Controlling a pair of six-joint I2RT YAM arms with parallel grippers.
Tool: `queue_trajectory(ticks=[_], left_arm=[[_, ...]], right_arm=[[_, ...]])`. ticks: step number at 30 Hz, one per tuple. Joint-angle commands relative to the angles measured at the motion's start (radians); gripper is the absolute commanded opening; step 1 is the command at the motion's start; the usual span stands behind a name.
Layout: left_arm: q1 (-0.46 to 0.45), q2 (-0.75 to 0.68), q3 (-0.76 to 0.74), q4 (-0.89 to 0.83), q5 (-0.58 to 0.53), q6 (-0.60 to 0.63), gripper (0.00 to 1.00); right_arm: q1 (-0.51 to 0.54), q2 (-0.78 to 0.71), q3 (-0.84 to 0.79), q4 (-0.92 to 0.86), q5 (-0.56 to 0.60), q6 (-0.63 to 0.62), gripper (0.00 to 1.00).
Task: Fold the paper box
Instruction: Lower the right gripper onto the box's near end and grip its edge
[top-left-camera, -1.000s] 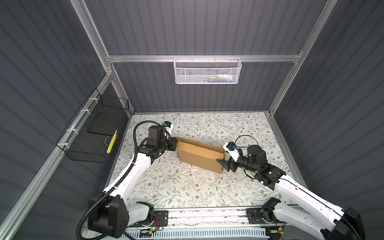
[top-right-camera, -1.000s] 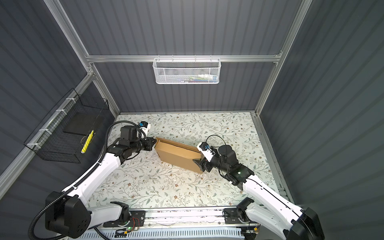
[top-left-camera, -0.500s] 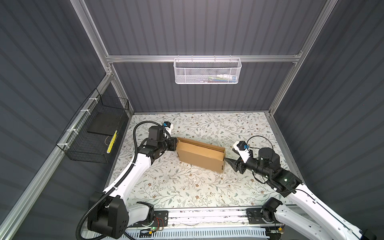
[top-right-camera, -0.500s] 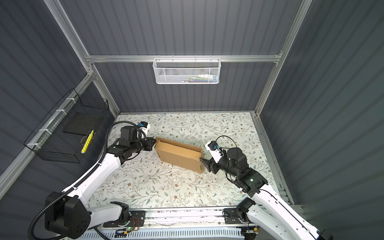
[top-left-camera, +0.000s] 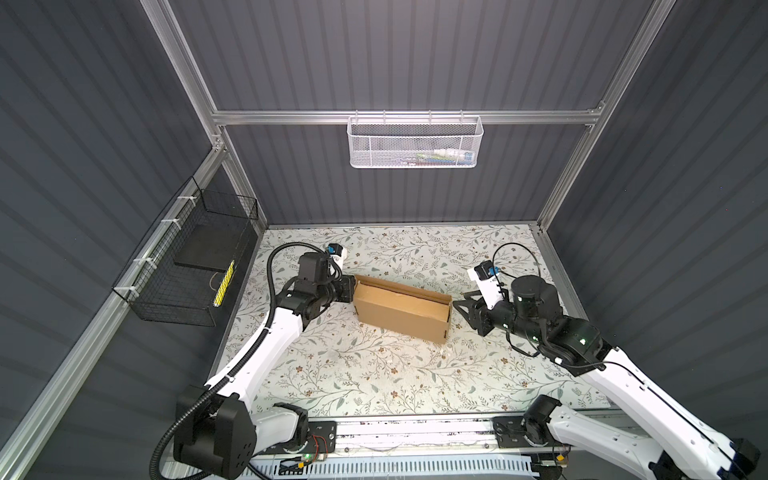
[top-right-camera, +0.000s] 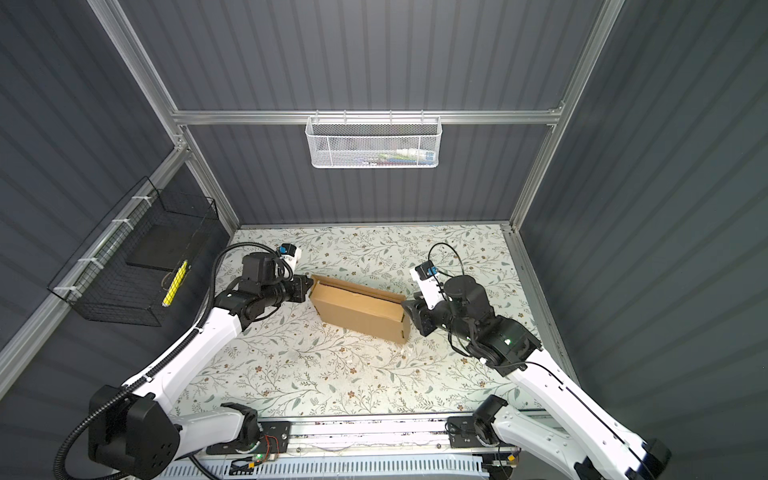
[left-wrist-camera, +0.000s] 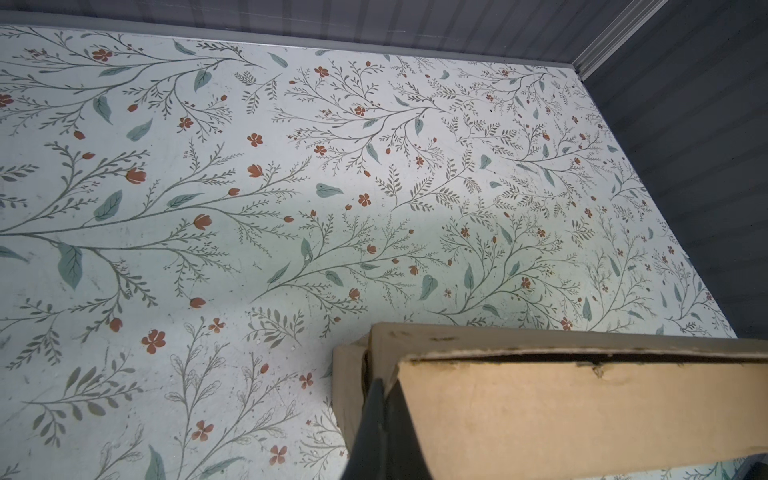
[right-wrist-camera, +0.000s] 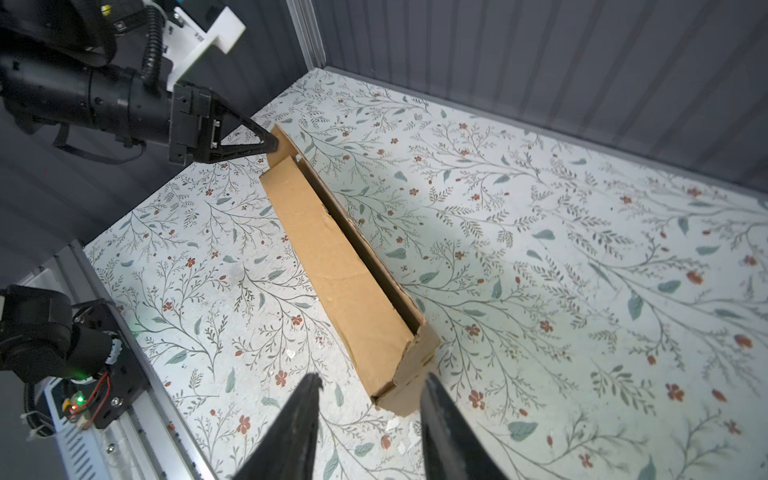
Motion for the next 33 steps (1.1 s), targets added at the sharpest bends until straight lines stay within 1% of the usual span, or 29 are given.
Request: queue_trajectory(ticks=[1, 7, 11, 16, 21, 25, 33], left_arm=[[-0.005, -0.026, -0.005, -0.042, -0.027, -0.010, 0.00], [-0.007, -0.027, -0.004, -0.048, -0.035, -0.007, 0.00], [-0.008, -0.019, -0.008, -0.040, -0.034, -0.007, 0.00], [-0.008, -0.009, -0.011, -0.031, -0.032, -0.007, 0.00], [-0.009, -0.001, -0.012, -0.021, -0.032, -0.008, 0.00], [-0.010, 0.004, -0.016, -0.013, -0.031, -0.011, 0.00], [-0.010, 0.006, -0.022, -0.003, -0.035, -0.016, 0.00]], right_arm=[[0.030, 0.050, 0.052, -0.139, 0.055, 0.139, 0.40], [0.076, 0.125, 0.093, -0.181, 0.100, 0.303, 0.37], [0.088, 0.139, 0.078, -0.176, 0.134, 0.363, 0.35], [0.088, 0.133, 0.052, -0.143, 0.183, 0.383, 0.32], [0.088, 0.182, 0.059, -0.136, 0.188, 0.422, 0.31], [0.088, 0.203, 0.051, -0.102, 0.199, 0.459, 0.27], [0.088, 0.262, 0.062, -0.097, 0.230, 0.470, 0.23]])
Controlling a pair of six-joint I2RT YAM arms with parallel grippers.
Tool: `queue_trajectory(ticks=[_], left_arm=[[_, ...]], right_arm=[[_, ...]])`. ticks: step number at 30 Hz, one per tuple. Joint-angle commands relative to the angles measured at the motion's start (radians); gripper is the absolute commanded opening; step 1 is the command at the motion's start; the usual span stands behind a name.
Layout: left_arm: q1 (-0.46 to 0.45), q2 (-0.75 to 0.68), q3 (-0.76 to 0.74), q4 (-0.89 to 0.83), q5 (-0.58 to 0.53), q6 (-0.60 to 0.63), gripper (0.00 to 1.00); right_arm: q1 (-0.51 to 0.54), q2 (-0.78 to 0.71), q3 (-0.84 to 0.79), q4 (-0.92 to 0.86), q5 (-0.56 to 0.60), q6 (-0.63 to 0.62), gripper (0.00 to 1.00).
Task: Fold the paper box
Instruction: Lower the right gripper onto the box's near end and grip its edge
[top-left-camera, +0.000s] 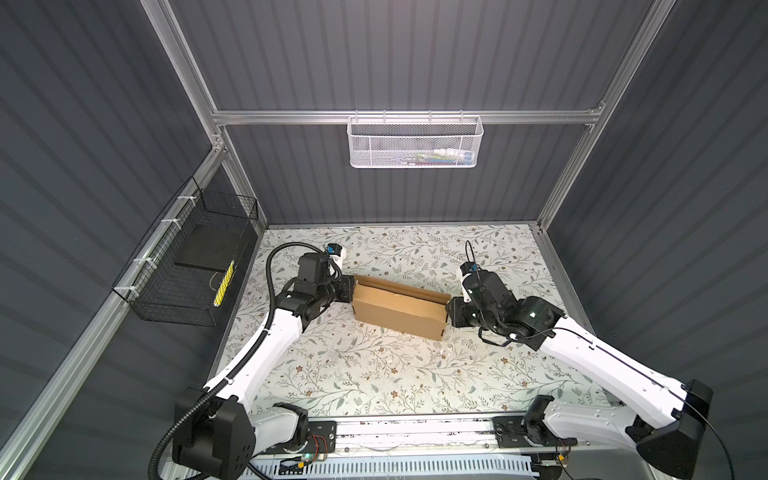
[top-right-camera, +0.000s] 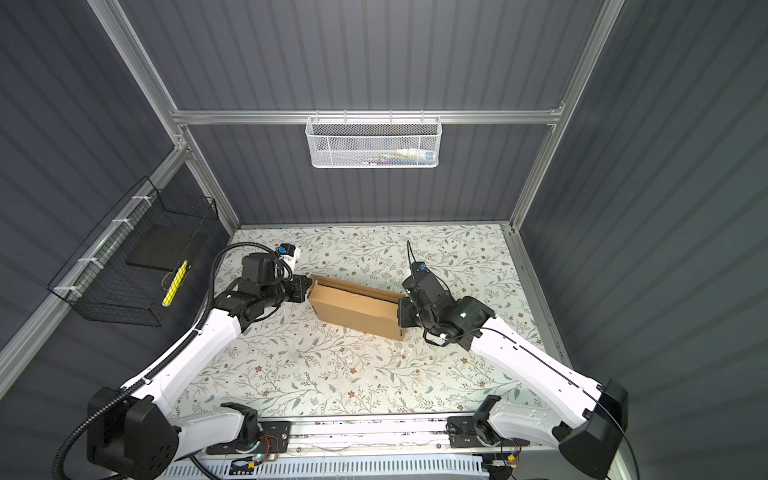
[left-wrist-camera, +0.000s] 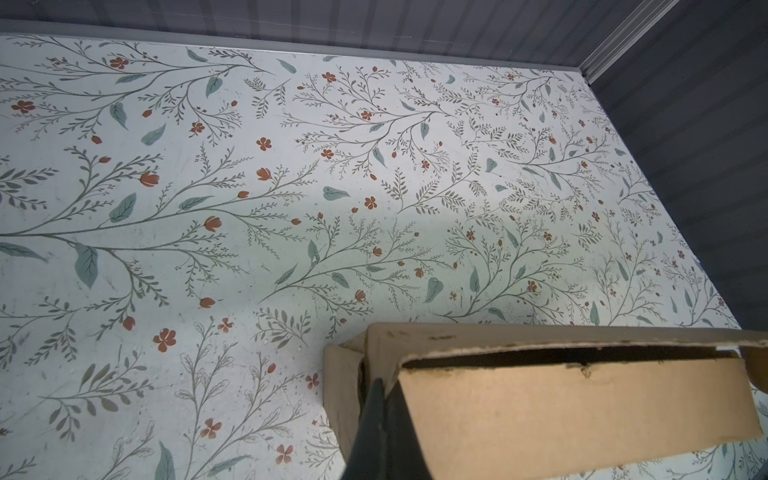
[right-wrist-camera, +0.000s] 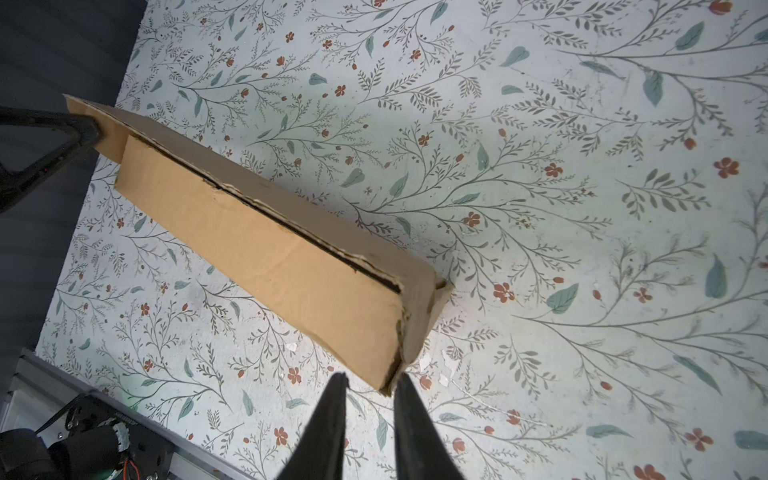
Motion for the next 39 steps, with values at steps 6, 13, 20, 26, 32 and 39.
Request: queue_trajectory(ticks=[6, 13, 20, 26, 32, 39], left_arm=[[-0.009, 0.018, -0.014, -0.009, -0.013, -0.016, 0.00], [-0.010, 0.021, -0.012, -0.009, -0.011, -0.016, 0.00], [-0.010, 0.021, -0.013, -0.013, -0.014, -0.014, 0.00], [-0.011, 0.027, -0.012, -0.010, -0.011, -0.014, 0.00], [-0.011, 0.029, -0.013, -0.008, -0.010, -0.014, 0.00], [-0.011, 0.026, -0.016, -0.009, -0.012, -0.014, 0.00]], right_arm=[[0.003, 0.018, -0.003, 0.011, 0.052, 0.027, 0.21], [0.000, 0.043, 0.003, 0.005, 0.078, 0.012, 0.20], [-0.008, 0.056, 0.002, 0.006, 0.083, 0.007, 0.20], [-0.009, 0.059, -0.006, 0.005, 0.092, 0.012, 0.19], [-0.009, 0.070, -0.006, 0.009, 0.100, 0.006, 0.22], [-0.011, 0.084, -0.010, 0.020, 0.096, 0.004, 0.21]])
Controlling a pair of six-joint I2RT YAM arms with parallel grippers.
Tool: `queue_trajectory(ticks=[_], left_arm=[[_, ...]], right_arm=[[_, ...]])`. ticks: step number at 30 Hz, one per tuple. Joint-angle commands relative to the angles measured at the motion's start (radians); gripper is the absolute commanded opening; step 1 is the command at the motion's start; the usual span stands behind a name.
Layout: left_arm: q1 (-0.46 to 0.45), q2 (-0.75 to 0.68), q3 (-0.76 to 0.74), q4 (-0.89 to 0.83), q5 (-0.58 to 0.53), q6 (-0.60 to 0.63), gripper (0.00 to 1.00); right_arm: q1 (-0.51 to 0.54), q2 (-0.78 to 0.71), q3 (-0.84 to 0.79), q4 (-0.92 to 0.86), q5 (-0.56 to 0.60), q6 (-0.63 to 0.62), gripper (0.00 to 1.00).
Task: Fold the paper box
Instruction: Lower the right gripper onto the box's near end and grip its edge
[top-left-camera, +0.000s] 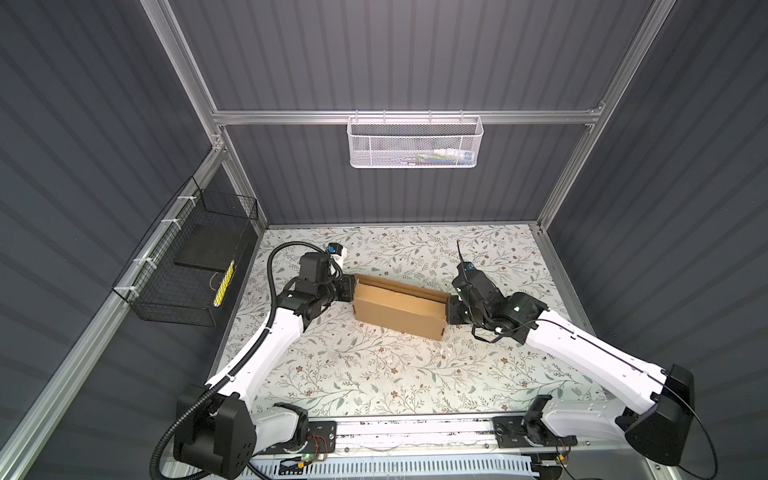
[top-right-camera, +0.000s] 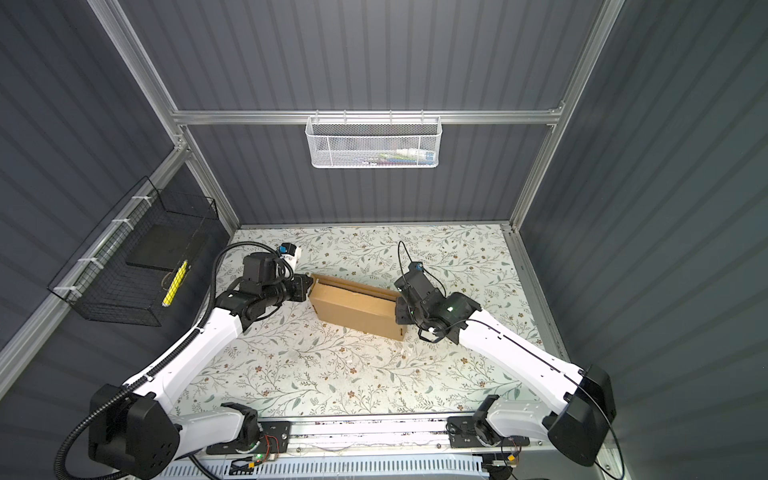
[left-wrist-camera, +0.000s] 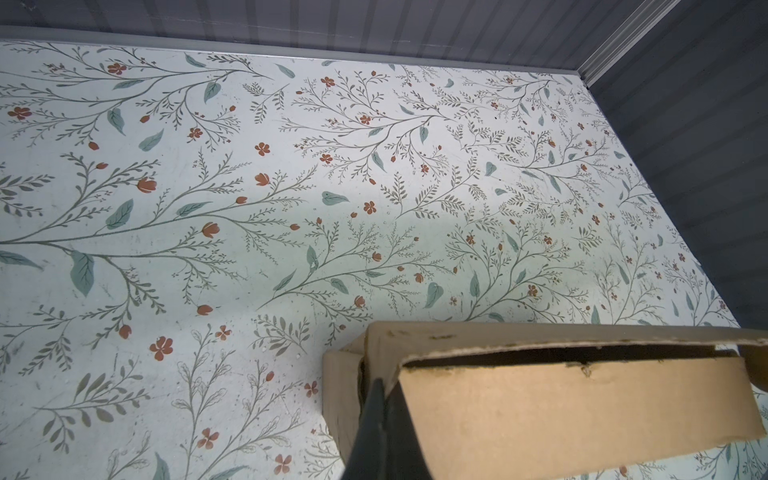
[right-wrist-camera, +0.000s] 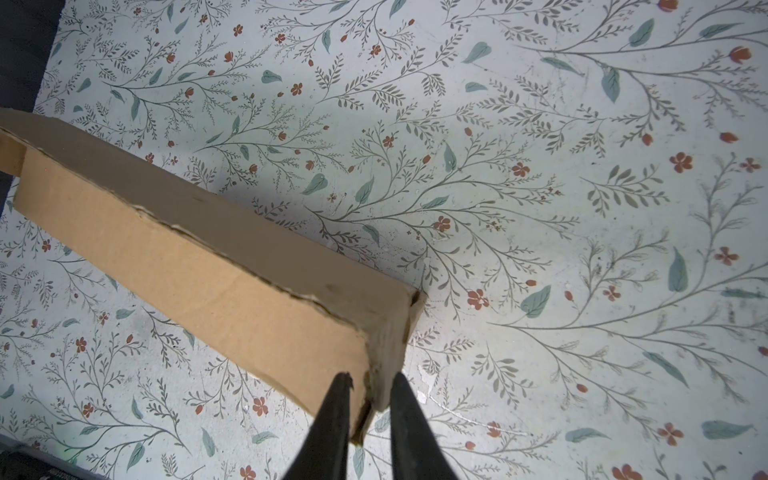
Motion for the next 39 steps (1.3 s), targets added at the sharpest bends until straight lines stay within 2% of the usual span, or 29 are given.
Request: queue_trajectory(ticks=[1, 17, 39], left_arm=[[-0.005, 0.014, -0.016, -0.030, -0.011, -0.014, 0.00], [-0.004, 0.016, -0.022, -0.025, -0.010, -0.015, 0.00], [-0.006, 0.019, -0.023, -0.022, 0.003, -0.014, 0.00]], right_arm=[[-0.005, 0.010, -0.011, 0.007, 0.018, 0.000, 0.21], [-0.006, 0.023, -0.006, 0.023, 0.005, -0.002, 0.12], [-0.005, 0.048, 0.042, 0.038, -0.050, 0.016, 0.08]])
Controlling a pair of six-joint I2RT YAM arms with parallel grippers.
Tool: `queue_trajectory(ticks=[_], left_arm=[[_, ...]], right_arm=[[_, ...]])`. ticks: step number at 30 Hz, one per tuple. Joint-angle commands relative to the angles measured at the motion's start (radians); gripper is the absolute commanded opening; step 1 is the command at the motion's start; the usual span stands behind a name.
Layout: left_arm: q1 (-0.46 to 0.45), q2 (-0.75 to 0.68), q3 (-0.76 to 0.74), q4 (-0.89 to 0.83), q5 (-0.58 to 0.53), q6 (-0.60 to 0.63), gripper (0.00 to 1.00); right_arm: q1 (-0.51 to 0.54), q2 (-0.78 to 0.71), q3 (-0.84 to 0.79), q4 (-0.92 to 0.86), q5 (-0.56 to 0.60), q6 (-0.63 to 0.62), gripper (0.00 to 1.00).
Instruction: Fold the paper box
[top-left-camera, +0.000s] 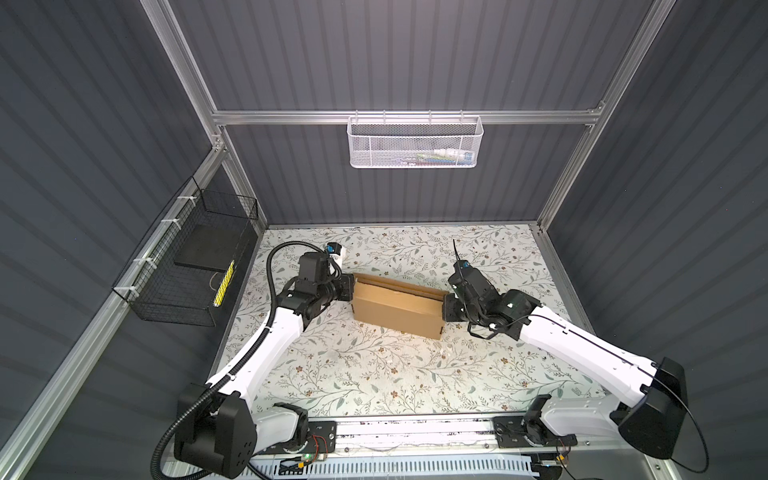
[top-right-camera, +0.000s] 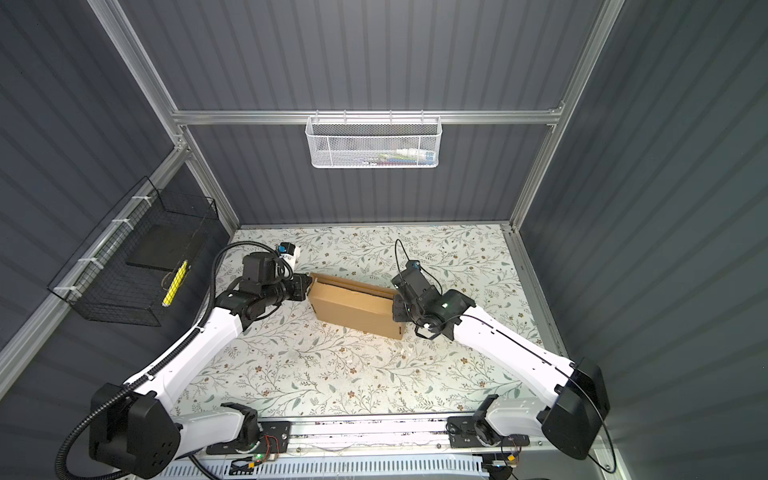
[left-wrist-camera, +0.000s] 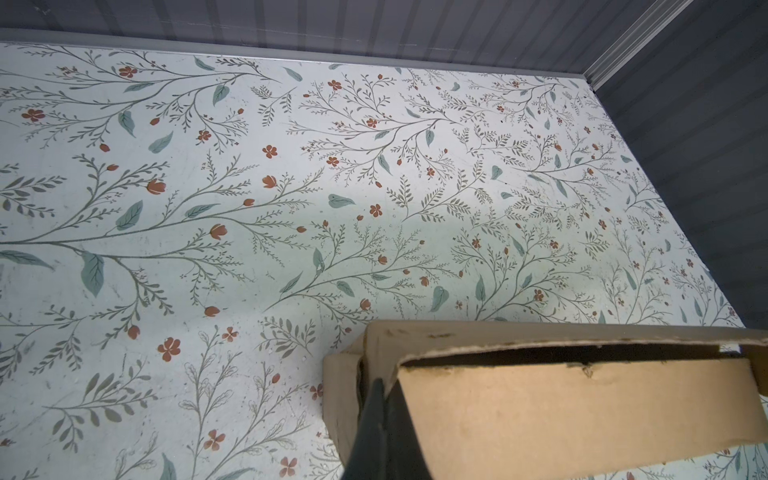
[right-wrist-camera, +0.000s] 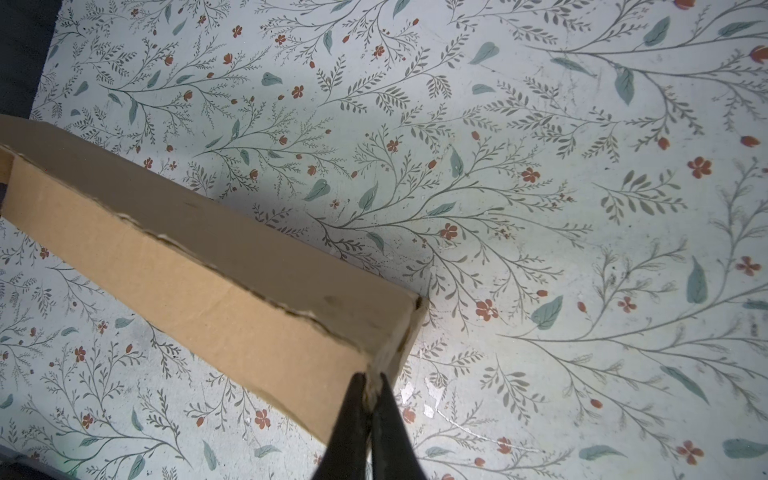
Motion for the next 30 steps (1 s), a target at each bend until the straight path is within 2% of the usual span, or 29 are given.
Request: queue_trajectory(ticks=[1, 18, 30], left_arm=[[-0.008, 0.014, -0.024, -0.029, 0.010, -0.014, 0.00], [-0.010, 0.013, -0.036, -0.022, 0.008, -0.014, 0.00], [-0.009, 0.016, -0.042, -0.014, 0.005, -0.020, 0.00]], right_arm=[[0.001, 0.007, 0.029, 0.010, -0.036, 0.017, 0.08], [0.001, 0.010, 0.001, 0.014, -0.048, 0.028, 0.07], [0.002, -0.025, -0.045, 0.008, -0.043, -0.008, 0.07]])
